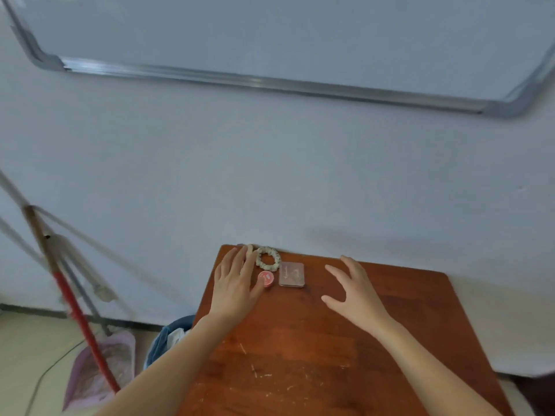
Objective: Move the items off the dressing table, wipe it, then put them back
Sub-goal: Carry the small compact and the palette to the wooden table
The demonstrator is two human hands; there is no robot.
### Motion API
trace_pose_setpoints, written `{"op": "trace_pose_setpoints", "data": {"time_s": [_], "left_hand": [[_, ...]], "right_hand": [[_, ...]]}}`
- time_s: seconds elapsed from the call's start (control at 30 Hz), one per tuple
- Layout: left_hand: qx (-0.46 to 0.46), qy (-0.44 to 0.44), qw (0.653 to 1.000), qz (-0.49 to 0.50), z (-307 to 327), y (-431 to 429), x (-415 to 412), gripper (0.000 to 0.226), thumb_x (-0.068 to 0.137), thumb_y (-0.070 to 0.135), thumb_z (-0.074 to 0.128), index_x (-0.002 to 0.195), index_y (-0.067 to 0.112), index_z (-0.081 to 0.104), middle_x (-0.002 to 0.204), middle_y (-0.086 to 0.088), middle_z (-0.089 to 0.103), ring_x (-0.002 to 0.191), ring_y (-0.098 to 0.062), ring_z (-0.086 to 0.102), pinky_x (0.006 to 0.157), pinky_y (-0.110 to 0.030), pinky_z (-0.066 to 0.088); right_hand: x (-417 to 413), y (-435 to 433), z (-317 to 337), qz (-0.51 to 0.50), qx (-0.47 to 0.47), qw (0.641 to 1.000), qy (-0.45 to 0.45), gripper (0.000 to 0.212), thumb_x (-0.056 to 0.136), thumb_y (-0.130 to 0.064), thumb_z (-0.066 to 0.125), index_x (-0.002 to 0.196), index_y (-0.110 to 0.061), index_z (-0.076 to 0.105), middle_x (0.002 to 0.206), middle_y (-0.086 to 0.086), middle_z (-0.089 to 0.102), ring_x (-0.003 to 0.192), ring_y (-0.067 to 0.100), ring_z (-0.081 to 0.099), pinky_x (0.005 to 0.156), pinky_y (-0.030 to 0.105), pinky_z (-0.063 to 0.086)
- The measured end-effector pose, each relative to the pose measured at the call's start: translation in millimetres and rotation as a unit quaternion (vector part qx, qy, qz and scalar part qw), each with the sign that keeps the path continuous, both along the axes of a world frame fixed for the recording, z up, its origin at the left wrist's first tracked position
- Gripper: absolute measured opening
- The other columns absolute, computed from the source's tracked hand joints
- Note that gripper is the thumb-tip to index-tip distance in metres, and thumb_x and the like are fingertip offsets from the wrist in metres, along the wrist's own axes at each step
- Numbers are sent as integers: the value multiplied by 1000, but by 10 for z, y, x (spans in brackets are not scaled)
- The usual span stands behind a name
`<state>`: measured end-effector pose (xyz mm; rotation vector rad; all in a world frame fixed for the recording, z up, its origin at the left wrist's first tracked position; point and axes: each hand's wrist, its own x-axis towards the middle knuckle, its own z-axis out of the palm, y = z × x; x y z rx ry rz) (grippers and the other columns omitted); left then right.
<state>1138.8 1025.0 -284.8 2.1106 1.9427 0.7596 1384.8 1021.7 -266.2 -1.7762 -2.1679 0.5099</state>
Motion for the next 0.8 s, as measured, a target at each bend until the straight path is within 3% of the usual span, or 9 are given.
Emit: {"op": "trace_pose_setpoints", "data": {"time_s": [0.17, 0.37, 0.5, 0.8], "left_hand": [[7, -5, 994, -111, 172, 156, 265, 53, 92, 35, 45, 141, 21, 31, 152, -2, 24, 142, -21, 11, 114, -43, 14], [61, -58, 961, -262, 381, 34, 260, 50, 90, 26, 52, 137, 13, 39, 146, -9, 35, 138, -29, 22, 111, -44, 21], [62, -40, 933, -352, 314, -245, 140, 51, 91, 31, 50, 137, 13, 38, 146, -9, 36, 137, -28, 22, 111, -44, 19], [53, -39, 829, -555, 397, -1555, 532, 52, 94, 39, 38, 142, 21, 29, 151, 0, 26, 141, -19, 10, 114, -39, 13]], "right_hand": [[205, -441, 299, -101, 35, 994, -20, 62, 84, -45, 57, 139, -33, 30, 155, -5, 5, 143, 12, -3, 115, 34, 11], [-58, -1275, 307, -243, 67, 966, -59, 59, 84, -47, 56, 137, -31, 35, 154, -3, 12, 142, 13, 0, 114, 32, 12], [-594, -1957, 58, -296, 55, 949, -91, 56, 85, -46, 54, 135, -26, 39, 153, 2, 18, 142, 17, 6, 114, 30, 15], [-1012, -3683, 418, -521, 79, 841, -120, 49, 84, -33, 63, 127, -13, 52, 147, 14, 31, 140, 27, 18, 115, 36, 14]]}}
